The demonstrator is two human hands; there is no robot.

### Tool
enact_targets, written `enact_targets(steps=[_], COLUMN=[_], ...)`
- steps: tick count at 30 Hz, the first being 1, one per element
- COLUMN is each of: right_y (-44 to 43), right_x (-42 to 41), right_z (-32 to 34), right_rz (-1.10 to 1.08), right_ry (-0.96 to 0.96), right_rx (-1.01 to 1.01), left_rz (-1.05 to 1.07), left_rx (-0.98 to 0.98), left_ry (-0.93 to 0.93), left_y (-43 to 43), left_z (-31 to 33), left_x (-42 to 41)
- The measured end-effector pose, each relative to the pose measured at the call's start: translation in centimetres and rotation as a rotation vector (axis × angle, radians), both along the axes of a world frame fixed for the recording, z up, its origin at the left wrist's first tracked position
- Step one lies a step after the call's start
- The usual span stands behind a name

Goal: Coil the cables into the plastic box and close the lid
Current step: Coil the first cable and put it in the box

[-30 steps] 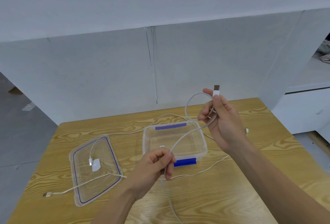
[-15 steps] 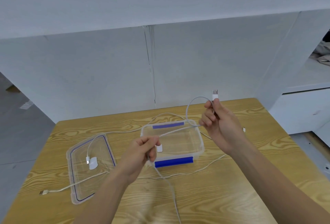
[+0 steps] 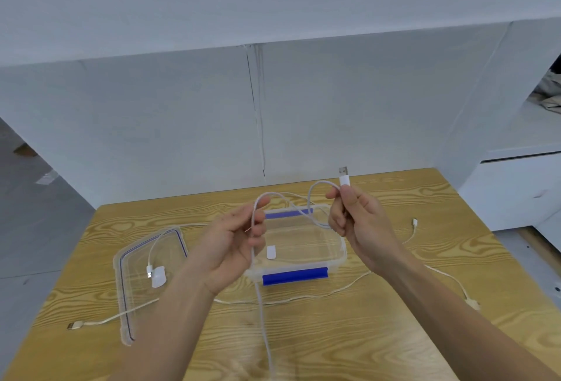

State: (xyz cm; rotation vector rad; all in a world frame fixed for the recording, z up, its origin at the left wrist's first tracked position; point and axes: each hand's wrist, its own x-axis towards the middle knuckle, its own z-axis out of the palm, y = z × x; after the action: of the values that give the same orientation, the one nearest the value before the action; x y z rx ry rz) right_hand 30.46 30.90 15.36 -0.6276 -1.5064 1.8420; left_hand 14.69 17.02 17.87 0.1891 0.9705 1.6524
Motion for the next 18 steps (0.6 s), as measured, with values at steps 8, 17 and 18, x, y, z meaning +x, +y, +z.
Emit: enact_targets(steps=[8, 17, 18], right_y=[-1.8, -3.1, -3.2], right_x=[-1.6, -2.3, -2.3], right_z=[-0.1, 0.4, 0.4], right_rz=[-0.024, -0.092, -0.071], right_ry=[0.034, -0.051, -0.039], right_rx=[0.051, 0.042, -0.013], left_rz=[0.25, 0.492, 0.499], left_rx=[-0.114, -0.179, -0.171], left_ry=[0.815, 1.275, 1.347], left_y=[2.4, 4.1, 4.1], left_z=[0.2, -1.1, -1.4], left_x=[6.0, 7.9, 7.9])
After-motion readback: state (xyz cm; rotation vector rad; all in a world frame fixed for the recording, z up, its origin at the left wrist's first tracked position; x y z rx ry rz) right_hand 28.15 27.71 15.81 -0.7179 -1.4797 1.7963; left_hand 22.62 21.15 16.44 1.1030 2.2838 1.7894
